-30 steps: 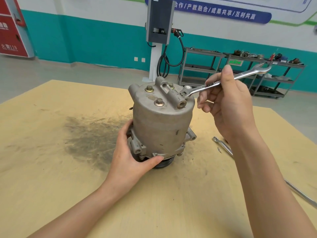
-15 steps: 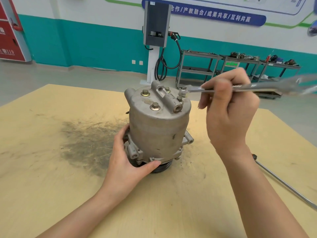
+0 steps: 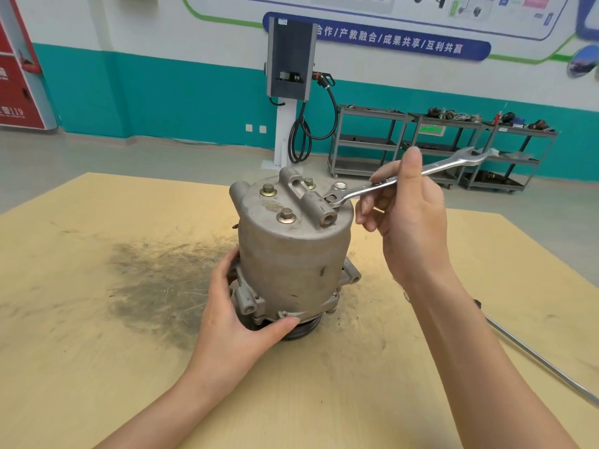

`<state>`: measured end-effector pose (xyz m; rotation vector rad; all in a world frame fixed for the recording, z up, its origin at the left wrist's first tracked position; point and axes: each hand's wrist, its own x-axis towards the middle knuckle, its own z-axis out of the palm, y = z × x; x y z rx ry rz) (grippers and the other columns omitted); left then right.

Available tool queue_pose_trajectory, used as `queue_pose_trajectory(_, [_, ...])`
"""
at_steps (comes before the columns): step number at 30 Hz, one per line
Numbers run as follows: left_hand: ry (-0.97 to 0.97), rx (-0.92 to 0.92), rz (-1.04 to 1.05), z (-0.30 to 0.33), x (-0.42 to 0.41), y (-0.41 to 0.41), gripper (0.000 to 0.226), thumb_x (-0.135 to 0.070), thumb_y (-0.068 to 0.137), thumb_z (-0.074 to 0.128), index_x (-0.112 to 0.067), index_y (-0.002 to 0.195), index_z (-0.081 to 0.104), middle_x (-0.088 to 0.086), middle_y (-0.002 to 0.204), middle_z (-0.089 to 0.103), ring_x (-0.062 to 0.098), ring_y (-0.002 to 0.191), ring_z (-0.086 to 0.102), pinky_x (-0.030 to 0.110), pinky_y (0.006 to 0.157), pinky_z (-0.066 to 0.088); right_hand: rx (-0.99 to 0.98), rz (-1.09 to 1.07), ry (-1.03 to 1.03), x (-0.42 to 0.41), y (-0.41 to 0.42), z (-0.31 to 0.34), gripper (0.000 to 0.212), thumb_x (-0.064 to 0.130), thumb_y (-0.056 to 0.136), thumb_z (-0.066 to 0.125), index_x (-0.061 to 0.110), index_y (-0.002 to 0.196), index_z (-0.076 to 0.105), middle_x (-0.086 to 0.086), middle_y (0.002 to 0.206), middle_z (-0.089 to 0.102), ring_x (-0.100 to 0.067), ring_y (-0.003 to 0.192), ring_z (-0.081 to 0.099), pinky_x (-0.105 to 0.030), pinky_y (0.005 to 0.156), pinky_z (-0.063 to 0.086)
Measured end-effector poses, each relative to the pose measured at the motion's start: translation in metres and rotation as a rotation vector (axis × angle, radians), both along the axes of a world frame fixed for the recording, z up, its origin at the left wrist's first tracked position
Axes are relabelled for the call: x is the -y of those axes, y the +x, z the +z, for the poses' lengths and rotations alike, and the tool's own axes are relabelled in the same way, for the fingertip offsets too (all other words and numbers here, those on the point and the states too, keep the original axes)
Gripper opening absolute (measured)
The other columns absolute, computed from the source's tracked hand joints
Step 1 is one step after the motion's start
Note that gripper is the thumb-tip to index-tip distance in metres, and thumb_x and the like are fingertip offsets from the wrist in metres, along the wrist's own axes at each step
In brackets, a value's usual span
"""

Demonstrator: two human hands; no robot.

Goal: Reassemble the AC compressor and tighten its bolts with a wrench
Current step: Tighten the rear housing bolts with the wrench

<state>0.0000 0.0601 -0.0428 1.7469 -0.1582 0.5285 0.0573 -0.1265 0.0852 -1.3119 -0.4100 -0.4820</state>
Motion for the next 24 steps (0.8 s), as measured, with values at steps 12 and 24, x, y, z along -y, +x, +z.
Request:
queue_pose_trajectory(12, [-0.028, 0.018, -0.018, 0.002, 0.000, -0.001, 0.098, -0.058, 0.041, 0.084, -0.080, 0.115, 0.024, -0.054, 0.121, 0.039, -0.027, 0.116, 0.041, 0.001, 0.081, 0.041, 0.623, -0.358, -0.244, -0.007, -0.016, 0.001, 0.033, 0.037, 0.103, 0.035, 0.018, 0.080, 0.050, 0.003, 0.057, 0.049, -0.016, 0.047, 0.052, -0.021, 0.047, 0.037])
queue_pose_trajectory(24, [-0.043, 0.007, -0.022, 0.007, 0.002, -0.004, 0.098, -0.053, 0.040, 0.085, -0.083, 0.111, 0.024, -0.058, 0.117, 0.036, -0.031, 0.110, 0.039, -0.007, 0.078, 0.036, -0.054, 0.059, 0.045, 0.002, -0.001, 0.004, 0.046, 0.054, 0.090, 0.036, 0.014, 0.077, 0.056, -0.004, 0.051, 0.054, -0.018, 0.047, 0.053, -0.023, 0.041, 0.037])
